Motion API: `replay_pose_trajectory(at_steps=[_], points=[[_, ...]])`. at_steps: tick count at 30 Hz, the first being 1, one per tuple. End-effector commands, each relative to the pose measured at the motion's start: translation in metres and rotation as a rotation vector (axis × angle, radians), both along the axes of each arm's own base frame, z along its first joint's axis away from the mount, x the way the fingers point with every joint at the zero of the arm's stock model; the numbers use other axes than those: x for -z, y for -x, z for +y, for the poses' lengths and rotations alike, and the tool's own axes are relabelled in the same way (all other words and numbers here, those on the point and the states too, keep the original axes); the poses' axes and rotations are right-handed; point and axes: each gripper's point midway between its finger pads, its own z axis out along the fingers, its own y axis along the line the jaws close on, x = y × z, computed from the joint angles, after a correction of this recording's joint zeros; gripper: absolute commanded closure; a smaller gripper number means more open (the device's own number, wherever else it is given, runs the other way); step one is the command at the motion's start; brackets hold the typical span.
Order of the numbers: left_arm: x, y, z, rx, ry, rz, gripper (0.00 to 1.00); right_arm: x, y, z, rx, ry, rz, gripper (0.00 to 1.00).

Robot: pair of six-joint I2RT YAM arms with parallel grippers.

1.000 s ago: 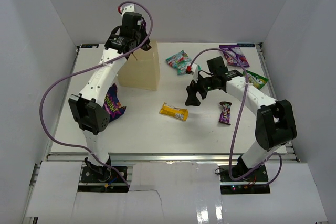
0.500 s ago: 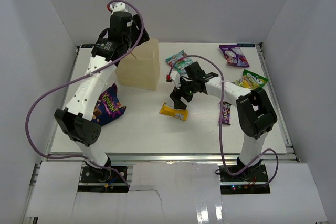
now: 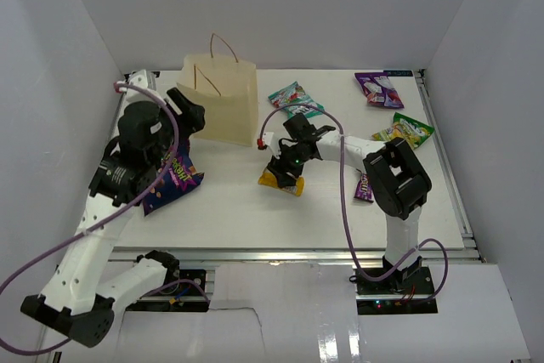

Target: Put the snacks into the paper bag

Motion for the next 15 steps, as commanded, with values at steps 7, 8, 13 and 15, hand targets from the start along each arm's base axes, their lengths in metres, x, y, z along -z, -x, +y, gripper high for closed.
replay_pose_trajectory(at_steps=[7,8,13,15], points=[[0.101,0.049,0.03,-0.157,0.099,0.198,0.22,-0.02,0.002,0.003,0.01,-0.04,-0.04,0.78],[0.105,0.054,0.032,-0.171,0.12,0.202,0.22,-0.04,0.004,0.008,-0.012,-0.097,-0.049,0.8],[0.152,0.067,0.037,-0.206,0.109,0.309,0.22,-0.169,-0.024,0.028,-0.063,-0.346,-0.224,0.89],[0.169,0.071,0.038,-0.224,0.108,0.36,0.22,-0.215,-0.036,0.036,-0.074,-0.41,-0.309,0.91]])
